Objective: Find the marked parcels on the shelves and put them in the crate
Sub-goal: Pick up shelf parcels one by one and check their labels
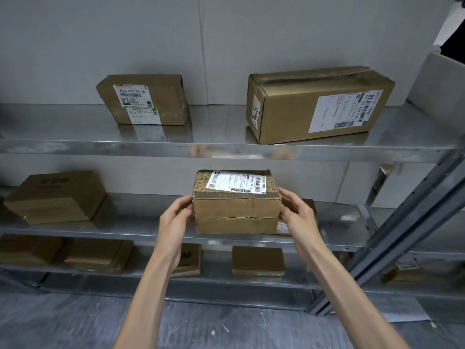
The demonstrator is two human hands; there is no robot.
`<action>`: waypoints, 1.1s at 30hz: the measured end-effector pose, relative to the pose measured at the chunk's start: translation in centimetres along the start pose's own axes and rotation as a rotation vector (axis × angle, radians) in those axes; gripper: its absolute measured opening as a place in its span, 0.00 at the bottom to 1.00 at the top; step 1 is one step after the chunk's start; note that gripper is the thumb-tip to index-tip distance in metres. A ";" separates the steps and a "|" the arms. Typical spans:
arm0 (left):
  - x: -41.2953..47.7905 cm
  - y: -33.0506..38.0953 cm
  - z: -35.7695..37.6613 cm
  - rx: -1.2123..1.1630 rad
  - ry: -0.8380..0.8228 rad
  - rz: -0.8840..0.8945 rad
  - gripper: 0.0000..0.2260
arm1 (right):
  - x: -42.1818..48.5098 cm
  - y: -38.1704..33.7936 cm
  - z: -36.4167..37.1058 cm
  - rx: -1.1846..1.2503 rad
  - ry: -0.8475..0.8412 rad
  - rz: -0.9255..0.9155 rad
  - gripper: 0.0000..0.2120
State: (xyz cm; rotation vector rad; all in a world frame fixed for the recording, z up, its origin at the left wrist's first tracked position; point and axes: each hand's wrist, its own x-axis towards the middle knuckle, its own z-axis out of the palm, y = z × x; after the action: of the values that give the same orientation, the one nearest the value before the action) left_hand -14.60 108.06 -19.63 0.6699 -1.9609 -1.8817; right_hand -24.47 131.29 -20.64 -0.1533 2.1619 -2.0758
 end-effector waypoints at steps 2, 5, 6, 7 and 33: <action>0.1 0.1 -0.1 -0.013 0.002 -0.002 0.13 | -0.1 -0.1 0.0 0.026 0.015 0.003 0.17; 0.1 0.3 -0.1 -0.030 0.006 0.001 0.10 | -0.1 -0.2 0.0 0.062 0.045 0.011 0.14; 0.1 0.3 -0.1 -0.043 0.001 0.008 0.10 | -0.1 -0.2 0.1 0.073 0.050 0.012 0.13; 0.1 0.3 -0.1 -0.056 -0.003 0.014 0.09 | -0.1 -0.2 0.1 0.086 0.055 0.013 0.12; 8.6 -5.4 -3.5 -0.006 0.046 -0.094 0.17 | 5.3 6.4 8.5 -0.046 0.018 0.055 0.14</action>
State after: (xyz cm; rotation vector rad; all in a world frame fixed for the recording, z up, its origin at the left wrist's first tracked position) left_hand -19.26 100.36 -25.46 0.8096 -1.9257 -1.9082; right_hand -28.06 122.29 -27.50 -0.0795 2.1996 -2.0060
